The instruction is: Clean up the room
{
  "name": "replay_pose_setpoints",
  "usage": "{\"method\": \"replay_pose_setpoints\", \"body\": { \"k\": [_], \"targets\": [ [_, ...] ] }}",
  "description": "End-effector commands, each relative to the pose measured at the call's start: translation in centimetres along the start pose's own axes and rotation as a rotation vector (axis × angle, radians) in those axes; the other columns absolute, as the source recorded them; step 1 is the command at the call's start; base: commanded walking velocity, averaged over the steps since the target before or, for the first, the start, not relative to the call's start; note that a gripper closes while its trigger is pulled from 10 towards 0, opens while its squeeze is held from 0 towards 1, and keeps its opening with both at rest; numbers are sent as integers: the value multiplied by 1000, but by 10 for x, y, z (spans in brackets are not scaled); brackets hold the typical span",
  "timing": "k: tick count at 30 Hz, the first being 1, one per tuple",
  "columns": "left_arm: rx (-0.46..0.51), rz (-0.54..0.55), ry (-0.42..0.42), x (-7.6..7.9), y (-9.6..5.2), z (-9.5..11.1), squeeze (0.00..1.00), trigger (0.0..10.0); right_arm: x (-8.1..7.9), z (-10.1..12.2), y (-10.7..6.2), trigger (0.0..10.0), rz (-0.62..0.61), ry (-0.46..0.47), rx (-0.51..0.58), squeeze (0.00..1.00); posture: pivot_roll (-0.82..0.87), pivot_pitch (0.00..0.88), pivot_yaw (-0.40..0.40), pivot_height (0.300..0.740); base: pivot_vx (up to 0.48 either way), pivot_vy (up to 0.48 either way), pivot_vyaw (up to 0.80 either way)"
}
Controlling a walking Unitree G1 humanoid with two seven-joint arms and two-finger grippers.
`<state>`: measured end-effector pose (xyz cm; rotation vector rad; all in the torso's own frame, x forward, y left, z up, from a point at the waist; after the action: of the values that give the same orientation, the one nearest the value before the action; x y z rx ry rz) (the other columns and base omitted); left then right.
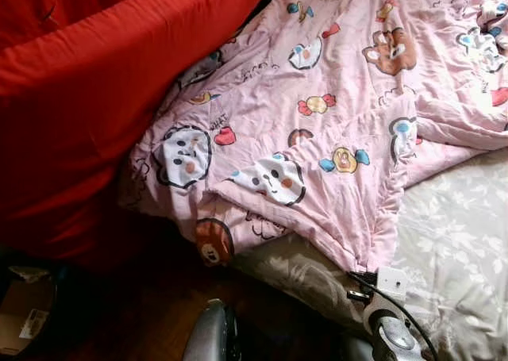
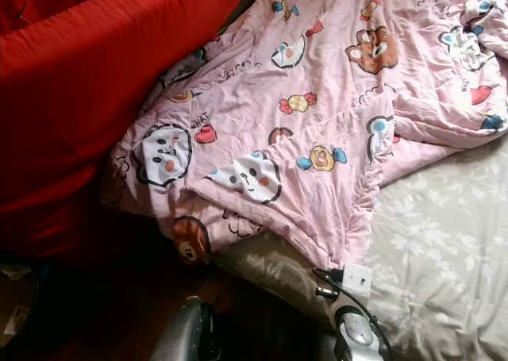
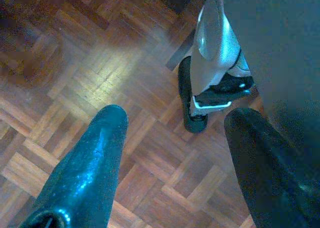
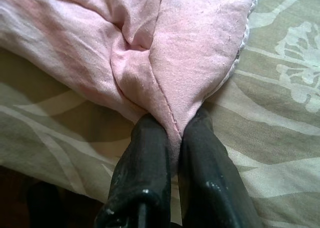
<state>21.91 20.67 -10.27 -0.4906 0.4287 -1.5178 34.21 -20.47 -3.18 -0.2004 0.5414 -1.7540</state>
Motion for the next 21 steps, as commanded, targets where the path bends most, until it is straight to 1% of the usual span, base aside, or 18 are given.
{"method": "replay_pose_setpoints", "body": {
  "k": [1, 2, 5, 6, 7, 8, 9, 13, 18, 21],
  "targets": [
    [-91, 6, -4, 0, -10, -25, 0, 10000, 4, -23, -7, 0, -12, 14, -57, 0, 74, 321, 69, 640, 0, 0, 0],
    [-98, 11, -6, 1, -7, -24, 0, 10000, 6, -26, -8, 0, -13, 13, -63, 0, 60, 286, 64, 640, 0, 0, 0],
    [-112, 17, -8, 2, -3, -22, 0, 10000, 10, -29, -9, 0, -20, 20, -71, 0, 53, 259, 61, 640, 0, 0, 0],
    [-121, 22, -10, 3, -1, -21, 0, 10000, 10, -34, -11, 0, -16, 19, -84, 0, 47, 244, 61, 640, 0, 0, 0],
    [-129, 26, -9, 3, -1, -21, 0, 10000, 10, -37, -12, 2196, -13, 20, -92, 0, 41, 235, 60, 640, 0, 0, 0],
    [-137, 32, -9, 2, 0, -21, 0, 10000, 10, -41, -14, 10000, -12, 21, -101, 0, 39, 232, 59, 640, 0, 0, 0],
    [-149, 40, -10, 2, 1, -21, 0, 10000, 10, -44, -15, 10000, -8, 21, -112, 0, 33, 216, 57, 640, 0, 0, 0],
    [-178, 60, -15, 1, 4, -22, 0, 10000, 12, -47, -17, 10000, -9, 26, -112, 0, 20, 201, 50, 640, 0, 0, 0],
    [-199, 68, -21, 3, 6, -23, 0, 10000, 14, -45, -17, 10000, 7, 33, -103, 0, 14, 186, 41, 640, 0, 0, 0],
    [-209, 71, -21, 4, 7, -22, 0, 10000, 15, -42, -16, 10000, 3, 17, -92, 0, 10, 181, 38, 649, 0, 0, 0]
  ]
}}
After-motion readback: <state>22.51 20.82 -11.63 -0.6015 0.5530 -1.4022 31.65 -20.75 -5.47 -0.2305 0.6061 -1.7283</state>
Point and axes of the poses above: a point about 5 cm out from each wrist's last joint towards the gripper, its own y axis pointing out of the wrist towards the gripper, its own z axis along the axis of the wrist's last joint, x = y × z, the point moved 6 cm from there along y, pointing out of the wrist towards the gripper, and after that the axes turned 4 degrees about y, right-handed, at the moved point
